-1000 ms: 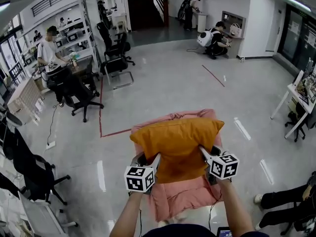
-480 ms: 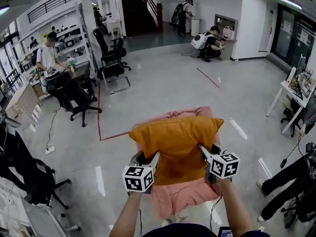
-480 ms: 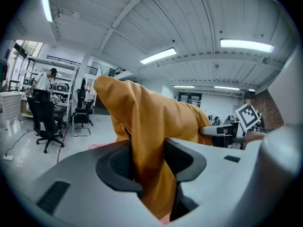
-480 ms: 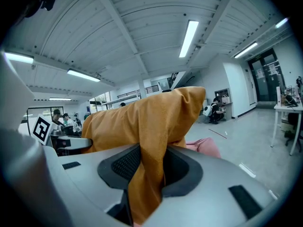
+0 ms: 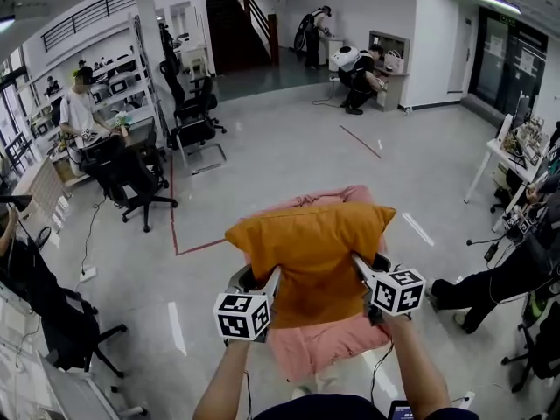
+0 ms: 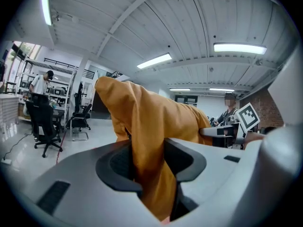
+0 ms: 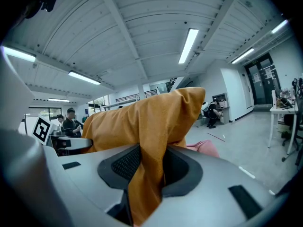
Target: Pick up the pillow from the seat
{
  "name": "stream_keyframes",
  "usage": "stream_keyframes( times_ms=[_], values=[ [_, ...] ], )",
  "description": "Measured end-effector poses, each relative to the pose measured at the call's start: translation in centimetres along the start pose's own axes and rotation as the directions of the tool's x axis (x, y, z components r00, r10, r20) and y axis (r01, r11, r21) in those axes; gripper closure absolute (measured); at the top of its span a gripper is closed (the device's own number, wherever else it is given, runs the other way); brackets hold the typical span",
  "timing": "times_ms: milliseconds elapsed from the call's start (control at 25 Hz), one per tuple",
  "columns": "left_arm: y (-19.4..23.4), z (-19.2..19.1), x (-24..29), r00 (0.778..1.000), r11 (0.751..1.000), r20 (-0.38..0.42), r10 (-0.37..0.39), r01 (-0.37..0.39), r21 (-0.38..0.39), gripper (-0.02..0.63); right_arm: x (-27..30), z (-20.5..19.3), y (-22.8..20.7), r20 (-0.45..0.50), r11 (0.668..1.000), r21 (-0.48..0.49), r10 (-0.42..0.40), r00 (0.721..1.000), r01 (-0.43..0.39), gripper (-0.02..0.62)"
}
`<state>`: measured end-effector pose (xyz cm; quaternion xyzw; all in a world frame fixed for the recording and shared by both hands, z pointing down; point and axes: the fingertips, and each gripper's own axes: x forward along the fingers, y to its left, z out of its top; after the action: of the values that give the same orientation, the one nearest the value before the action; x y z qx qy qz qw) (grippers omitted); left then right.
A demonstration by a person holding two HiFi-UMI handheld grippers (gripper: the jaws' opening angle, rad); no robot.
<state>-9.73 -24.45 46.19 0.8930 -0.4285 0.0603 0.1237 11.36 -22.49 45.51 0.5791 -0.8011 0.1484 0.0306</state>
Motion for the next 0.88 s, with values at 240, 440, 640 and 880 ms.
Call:
stream_keyframes(
  times_ms=[240, 440, 640, 880],
  values=[
    [-0.2, 0.1, -1.7, 1.0, 1.0, 0.015, -0.02, 0.02, 0.002, 0.431, -1.5, -0.2, 1.5, 0.011, 1.0, 0.001, -0.015, 1.0, 0.015, 0.449],
    [-0.5, -0.2, -2.6, 0.999, 1.0, 0.021, -0.028, 0.028, -0.006, 0.431, -2.3, -0.4, 2.0, 0.013, 1.0, -0.003, -0.021, 1.0, 0.021, 0.449],
    [-0.5, 0.2, -3.2, 0.999, 1.0, 0.034, -0.028, 0.028, -0.005, 0.431, -2.6, -0.2, 2.5, 0.02, 1.0, -0.002, -0.02, 1.0, 0.02, 0.449],
    [-2.2, 0.2, -3.8, 0.999, 1.0, 0.043, -0.023, 0.023, -0.003, 0.431, -4.3, -0.3, 2.0, 0.024, 1.0, 0.003, -0.017, 1.0, 0.017, 0.449]
  ],
)
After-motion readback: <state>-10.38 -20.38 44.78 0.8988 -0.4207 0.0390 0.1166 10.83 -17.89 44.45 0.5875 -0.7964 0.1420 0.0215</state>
